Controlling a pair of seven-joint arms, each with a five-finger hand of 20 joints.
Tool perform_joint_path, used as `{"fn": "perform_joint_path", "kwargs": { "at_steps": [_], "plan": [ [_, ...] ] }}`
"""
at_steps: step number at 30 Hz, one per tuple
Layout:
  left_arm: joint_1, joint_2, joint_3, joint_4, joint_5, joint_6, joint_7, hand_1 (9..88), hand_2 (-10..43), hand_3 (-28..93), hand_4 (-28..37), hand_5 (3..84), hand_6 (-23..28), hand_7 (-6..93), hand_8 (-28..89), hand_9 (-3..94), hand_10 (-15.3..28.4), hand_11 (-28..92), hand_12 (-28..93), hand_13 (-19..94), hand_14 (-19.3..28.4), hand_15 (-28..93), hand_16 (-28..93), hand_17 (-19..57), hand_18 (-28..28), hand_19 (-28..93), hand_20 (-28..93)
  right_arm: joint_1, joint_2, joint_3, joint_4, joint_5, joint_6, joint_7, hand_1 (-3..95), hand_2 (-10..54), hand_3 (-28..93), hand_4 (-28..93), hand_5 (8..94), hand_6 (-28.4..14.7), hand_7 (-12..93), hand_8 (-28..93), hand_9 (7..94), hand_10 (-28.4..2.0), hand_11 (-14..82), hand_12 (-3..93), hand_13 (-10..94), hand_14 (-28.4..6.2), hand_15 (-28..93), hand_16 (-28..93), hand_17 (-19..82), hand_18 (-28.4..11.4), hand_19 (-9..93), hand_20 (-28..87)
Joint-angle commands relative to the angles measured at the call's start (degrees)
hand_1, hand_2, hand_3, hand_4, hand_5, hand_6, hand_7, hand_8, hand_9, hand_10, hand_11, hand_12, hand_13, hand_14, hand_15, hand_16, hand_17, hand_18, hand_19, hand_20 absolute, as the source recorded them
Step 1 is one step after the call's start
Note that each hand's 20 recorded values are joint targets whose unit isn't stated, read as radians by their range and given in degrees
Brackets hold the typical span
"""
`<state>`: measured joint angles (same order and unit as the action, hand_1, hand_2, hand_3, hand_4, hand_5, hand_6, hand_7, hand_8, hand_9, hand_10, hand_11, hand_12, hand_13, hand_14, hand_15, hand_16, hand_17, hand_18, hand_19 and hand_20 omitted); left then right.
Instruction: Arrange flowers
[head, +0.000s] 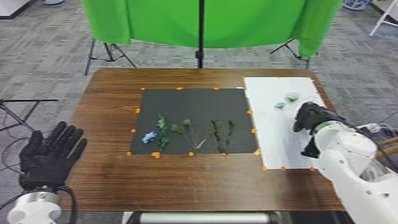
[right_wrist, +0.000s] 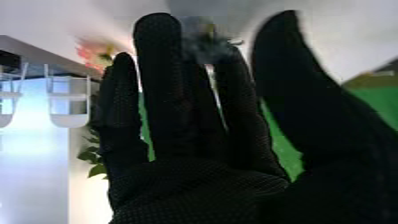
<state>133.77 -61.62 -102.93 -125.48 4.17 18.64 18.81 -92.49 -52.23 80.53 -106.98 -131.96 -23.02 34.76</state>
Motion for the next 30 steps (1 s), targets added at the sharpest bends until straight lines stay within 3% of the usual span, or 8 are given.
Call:
{"fn": "perform_joint_path", "kwargs": {
  "at_steps": [1, 3, 6, 13, 19, 24, 30],
  "plan": [
    [-0.62, -0.21, 0.54, 0.51, -0.21, 0.54, -1.34, 28.6, 15.3, 69, -28.3, 48.2, 10.1, 10.8, -9, 43.6, 15.5, 21, 11, 38, 15.0, 38, -6, -6.0, 14.0, 38, 14, -2.63, 0.29, -1.58, 6.06, -8.38, 11.62, -3.92, 65.2, -9.5, 61, -28, 66.4, -0.4, 16, -10, 65.7, -12.1, 15.9, 18.7, 65, -6.5, 43, 39, 29, -19.6, 77, 38],
    [-0.97, -0.08, 0.65, 0.66, -0.14, 0.48, -1.46, 28.6, 15.3, 69, -28.3, 48.2, 10.2, 10.8, -9, 43.6, 15.5, 21, 11, 38, 14.9, 38, -6, -6.0, 14.0, 38, 14, -2.96, 0.33, -1.68, 6.44, -8.75, 14.16, -4.42, 67.1, -9.5, 62, -28, 69.1, -0.1, 18, -3, 72.8, -10.5, 9.4, 31.2, 67, -6.2, 42, 41, 30, -18.8, 76, 39],
    [-1.15, -0.04, 0.65, 0.79, -0.03, 0.41, -1.68, 28.6, 15.3, 69, -28.3, 48.2, 10.2, 10.8, -9, 43.6, 15.5, 21, 11, 38, 14.9, 38, -6, -6.0, 14.0, 38, 14, -3.15, 0.59, -2.01, 5.64, -8.12, 17.16, -4.81, 68.2, -9.5, 63, -28, 71.9, 0.2, 22, -1, 77.5, -10.0, 9.6, 38.7, 69, -5.7, 42, 41, 31, -18.0, 75, 39],
    [-0.72, 0.07, 0.09, 0.62, 0.16, -0.05, -1.01, 28.6, 15.3, 69, -28.3, 48.1, 10.1, 10.9, -9, 43.6, 15.6, 21, 11, 38, 14.9, 38, -6, -6.0, 14.0, 38, 14, -0.75, 1.65, -4.50, -1.37, -6.02, 17.91, -7.40, 68.3, -9.5, 65, -28, 71.8, 0.4, 22, -2, 77.8, -10.0, 8.2, 38.1, 70, -4.8, 38, 42, 33, -16.3, 73, 39],
    [-0.25, -0.09, 0.08, 0.45, 0.18, 0.15, -1.18, 28.6, 15.2, 69, -28.3, 48.1, 10.2, 10.8, -9, 43.6, 15.5, 21, 11, 38, 14.9, 38, -6, -6.0, 14.0, 38, 14, 9.20, -2.68, -13.27, -4.02, -3.90, 15.22, -10.56, 68.0, -9.5, 64, -28, 69.9, 0.0, 20, -2, 76.0, -10.5, 7.4, 37.3, 69, -4.7, 37, 43, 32, -16.0, 72, 38],
    [-0.36, 0.18, 0.39, 0.43, -0.02, 0.28, -0.81, 28.6, 15.2, 69, -28.3, 48.1, 10.3, 10.7, -9, 43.6, 15.6, 21, 11, 38, 15.0, 37, -6, -6.0, 14.0, 38, 14, 21.99, -11.56, -24.55, 2.29, -3.16, 12.70, -14.64, 68.1, -9.5, 64, -28, 69.6, -0.1, 19, -2, 75.1, -10.6, 7.2, 37.1, 68, -4.6, 36, 43, 32, -15.7, 72, 38],
    [-1.52, 1.10, 1.63, 0.62, -0.10, 0.55, -0.42, 28.6, 15.2, 69, -28.3, 48.1, 10.1, 10.7, -9, 43.6, 15.6, 21, 11, 38, 14.9, 37, -6, -6.0, 14.0, 38, 14, 32.53, -24.68, -34.07, 16.16, -7.06, 10.48, -21.10, 68.2, -9.5, 64, -28, 69.0, 0.2, 18, -3, 74.7, -10.5, 7.0, 36.6, 68, -4.3, 36, 43, 32, -15.5, 71, 38]
  ]
}}
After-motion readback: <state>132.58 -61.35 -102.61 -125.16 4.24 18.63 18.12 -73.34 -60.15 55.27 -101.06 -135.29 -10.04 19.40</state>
